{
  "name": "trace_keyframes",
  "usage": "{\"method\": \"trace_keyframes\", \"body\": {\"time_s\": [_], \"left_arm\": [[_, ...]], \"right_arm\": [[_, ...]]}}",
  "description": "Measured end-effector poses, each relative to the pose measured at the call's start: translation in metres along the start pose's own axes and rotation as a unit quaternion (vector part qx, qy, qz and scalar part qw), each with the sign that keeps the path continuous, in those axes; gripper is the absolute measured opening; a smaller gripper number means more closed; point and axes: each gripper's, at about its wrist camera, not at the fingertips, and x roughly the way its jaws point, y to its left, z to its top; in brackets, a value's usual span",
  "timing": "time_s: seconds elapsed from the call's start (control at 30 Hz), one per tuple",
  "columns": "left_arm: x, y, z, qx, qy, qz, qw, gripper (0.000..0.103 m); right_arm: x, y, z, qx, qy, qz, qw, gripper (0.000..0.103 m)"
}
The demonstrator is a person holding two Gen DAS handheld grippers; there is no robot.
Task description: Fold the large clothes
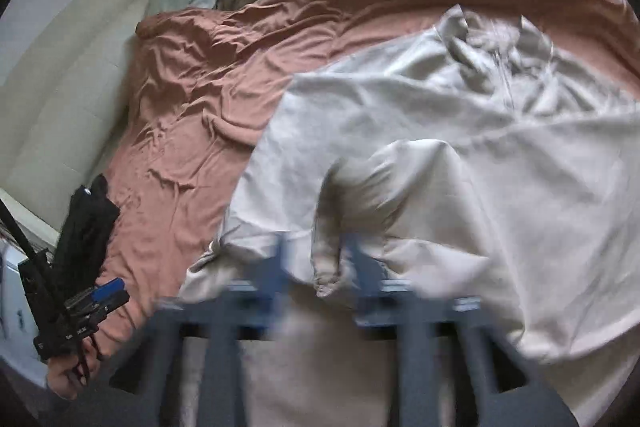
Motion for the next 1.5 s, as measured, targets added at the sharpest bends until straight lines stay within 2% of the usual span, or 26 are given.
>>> {"method": "trace_keyframes", "body": {"time_s": [0.17, 0.27, 0.43, 0.57, 0.77, 0.87, 0.9, 1.03, 1.13, 1.27, 1.4, 1.43, 1.47, 1.5], "left_arm": [[0.001, -0.019, 0.007, 0.016, -0.002, -0.006, 0.9999, 0.058], [0.006, -0.037, 0.013, 0.031, 0.000, -0.014, 0.9994, 0.058], [0.020, -0.077, 0.025, 0.061, 0.009, -0.028, 0.9977, 0.058], [0.036, -0.119, 0.031, 0.097, 0.021, -0.038, 0.9943, 0.058], [0.067, -0.170, 0.039, 0.125, 0.049, -0.058, 0.9893, 0.059], [0.079, -0.189, 0.045, 0.135, 0.052, -0.059, 0.9877, 0.083], [0.081, -0.194, 0.047, 0.139, 0.049, -0.057, 0.9875, 0.085], [0.102, -0.212, 0.054, 0.147, 0.064, -0.048, 0.9859, 0.085], [0.124, -0.222, 0.058, 0.156, 0.075, -0.028, 0.9845, 0.085], [0.156, -0.227, 0.062, 0.154, 0.095, -0.004, 0.9835, 0.085], [0.176, -0.228, 0.064, 0.141, 0.106, 0.007, 0.9842, 0.084], [0.179, -0.229, 0.064, 0.138, 0.109, 0.007, 0.9844, 0.082], [0.182, -0.231, 0.064, 0.137, 0.110, 0.007, 0.9844, 0.075], [0.184, -0.233, 0.063, 0.139, 0.111, 0.007, 0.9840, 0.063]], "right_arm": [[-0.032, -0.026, -0.006, 0.015, -0.011, -0.002, 1.000, 0.066], [-0.070, -0.050, -0.023, 0.044, -0.046, -0.018, 0.998, 0.066], [-0.119, -0.109, -0.056, 0.115, -0.092, -0.052, 0.988, 0.066], [-0.142, -0.147, -0.081, 0.163, -0.118, -0.073, 0.977, 0.066], [-0.171, -0.201, -0.114, 0.256, -0.164, -0.080, 0.949, 0.066], [-0.174, -0.227, -0.129, 0.295, -0.181, -0.075, 0.935, 0.066], [-0.174, -0.237, -0.135, 0.311, -0.186, -0.071, 0.929, 0.066], [-0.175, -0.271, -0.157, 0.369, -0.203, -0.050, 0.906, 0.066], [-0.178, -0.289, -0.171, 0.417, -0.225, 0.008, 0.880, 0.066], [-0.176, -0.304, -0.186, 0.455, -0.242, 0.044, 0.856, 0.066], [-0.166, -0.321, -0.203, 0.493, -0.250, 0.101, 0.827, 0.066], [-0.163, -0.324, -0.205, 0.500, -0.250, 0.105, 0.823, 0.066], [-0.161, -0.328, -0.208, 0.504, -0.250, 0.108, 0.820, 0.066], [-0.159, -0.330, -0.210, 0.506, -0.252, 0.111, 0.818, 0.066]]}}
